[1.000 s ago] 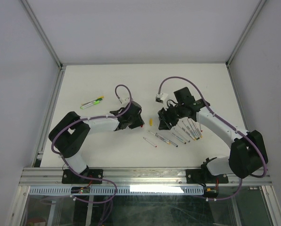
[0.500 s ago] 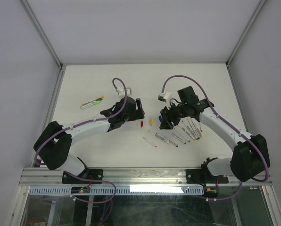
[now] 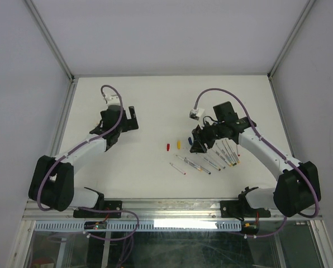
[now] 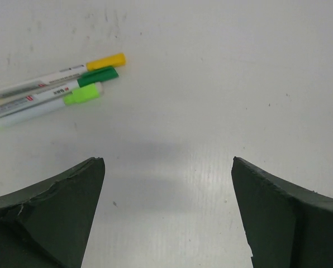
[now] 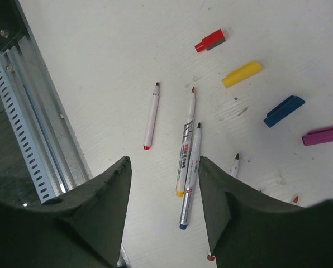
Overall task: Open the pen caps
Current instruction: Adjust the pen at the center of the board.
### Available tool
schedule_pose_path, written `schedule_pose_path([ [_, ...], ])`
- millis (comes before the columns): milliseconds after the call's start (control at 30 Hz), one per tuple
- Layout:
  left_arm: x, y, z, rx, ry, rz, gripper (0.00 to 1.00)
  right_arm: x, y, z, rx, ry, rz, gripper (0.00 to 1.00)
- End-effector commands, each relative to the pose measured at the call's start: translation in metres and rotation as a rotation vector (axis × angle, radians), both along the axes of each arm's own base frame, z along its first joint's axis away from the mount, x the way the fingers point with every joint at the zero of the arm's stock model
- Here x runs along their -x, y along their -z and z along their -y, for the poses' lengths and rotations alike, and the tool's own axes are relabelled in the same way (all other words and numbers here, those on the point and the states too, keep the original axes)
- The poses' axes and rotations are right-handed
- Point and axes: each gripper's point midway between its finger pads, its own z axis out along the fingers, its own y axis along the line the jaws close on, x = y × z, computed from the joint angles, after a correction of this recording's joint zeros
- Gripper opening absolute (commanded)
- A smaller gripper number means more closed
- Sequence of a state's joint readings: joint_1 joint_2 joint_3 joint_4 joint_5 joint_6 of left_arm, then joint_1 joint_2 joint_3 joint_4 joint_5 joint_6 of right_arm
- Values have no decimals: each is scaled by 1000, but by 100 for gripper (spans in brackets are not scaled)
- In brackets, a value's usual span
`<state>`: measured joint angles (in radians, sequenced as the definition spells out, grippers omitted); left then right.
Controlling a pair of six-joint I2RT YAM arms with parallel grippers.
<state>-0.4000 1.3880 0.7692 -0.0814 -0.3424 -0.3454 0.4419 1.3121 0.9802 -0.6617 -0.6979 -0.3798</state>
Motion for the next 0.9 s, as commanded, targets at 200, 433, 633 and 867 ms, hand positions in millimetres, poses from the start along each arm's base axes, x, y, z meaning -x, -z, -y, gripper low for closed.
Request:
schedule_pose_path([
  [200,-35,-58,-47,201,-3,201,99,-1,-20,-3,-52,-35,50,54],
  [433,-57,-57,-97,325,-124,213,99,-1,-19,-3,-54,-38,47,54],
  [633,-80,-38,-123,362,-190,159,99,-1,-16,-3,-50,-39,38,54],
  [867,-101,-20,-136,315,-224,110,96,-1,-12,-4,-46,-45,18,55],
])
